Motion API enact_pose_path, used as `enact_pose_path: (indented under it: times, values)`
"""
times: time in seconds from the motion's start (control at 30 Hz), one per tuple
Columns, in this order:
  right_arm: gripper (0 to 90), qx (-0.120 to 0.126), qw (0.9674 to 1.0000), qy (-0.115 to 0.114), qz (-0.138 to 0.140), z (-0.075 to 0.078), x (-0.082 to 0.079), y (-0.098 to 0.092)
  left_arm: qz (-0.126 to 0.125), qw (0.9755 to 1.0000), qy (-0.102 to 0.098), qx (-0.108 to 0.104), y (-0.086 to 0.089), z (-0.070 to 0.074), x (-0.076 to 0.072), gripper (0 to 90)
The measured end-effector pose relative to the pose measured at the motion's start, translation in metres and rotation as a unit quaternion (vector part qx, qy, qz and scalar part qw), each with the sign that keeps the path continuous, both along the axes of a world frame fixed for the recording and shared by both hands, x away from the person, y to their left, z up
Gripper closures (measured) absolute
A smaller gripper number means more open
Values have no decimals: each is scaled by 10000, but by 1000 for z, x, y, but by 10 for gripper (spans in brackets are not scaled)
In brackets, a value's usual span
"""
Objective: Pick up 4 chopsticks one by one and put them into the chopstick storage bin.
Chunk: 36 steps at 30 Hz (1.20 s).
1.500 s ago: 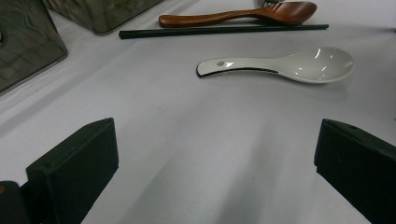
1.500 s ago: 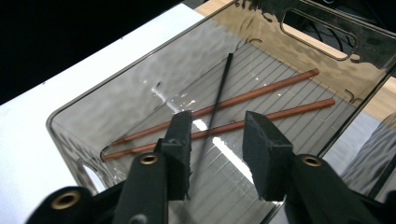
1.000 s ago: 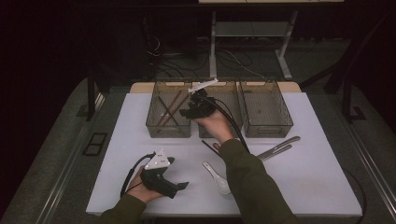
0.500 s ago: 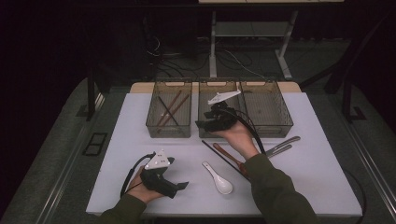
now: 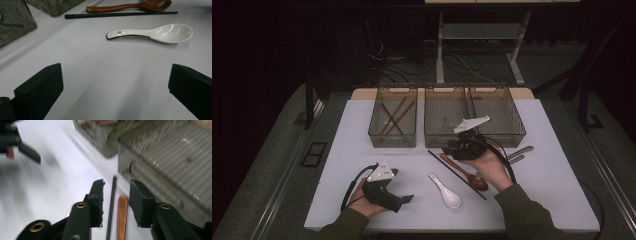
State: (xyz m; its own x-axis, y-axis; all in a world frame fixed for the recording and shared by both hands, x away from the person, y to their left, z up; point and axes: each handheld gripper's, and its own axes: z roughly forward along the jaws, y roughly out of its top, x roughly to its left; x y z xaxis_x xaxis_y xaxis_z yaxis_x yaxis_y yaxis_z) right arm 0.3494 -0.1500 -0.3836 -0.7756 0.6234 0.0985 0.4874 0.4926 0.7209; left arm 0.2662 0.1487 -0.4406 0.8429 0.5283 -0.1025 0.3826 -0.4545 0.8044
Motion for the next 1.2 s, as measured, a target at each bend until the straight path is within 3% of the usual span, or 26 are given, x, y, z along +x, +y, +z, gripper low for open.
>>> enact_pose_path:
  times: [0.17, 0.5, 0.77, 1.2]
  values:
    - [749, -130, 9998, 123, 62, -12, -13, -11, 0, 10000, 3, 3, 0, 0, 0, 0]
    - [809, -388, 9988, 301, 91, -35, -32, -23, 26, 10000, -17, 24, 1, 0, 0, 0]
    - [828, -569, 9975, 399, 143, -44, -36, -20, 27, 10000, -24, -29, 3, 0, 0, 0]
    - [832, -888, 9954, 318, 163, -53, -35, -15, -4, 10000, -32, -33, 1, 1, -1, 0]
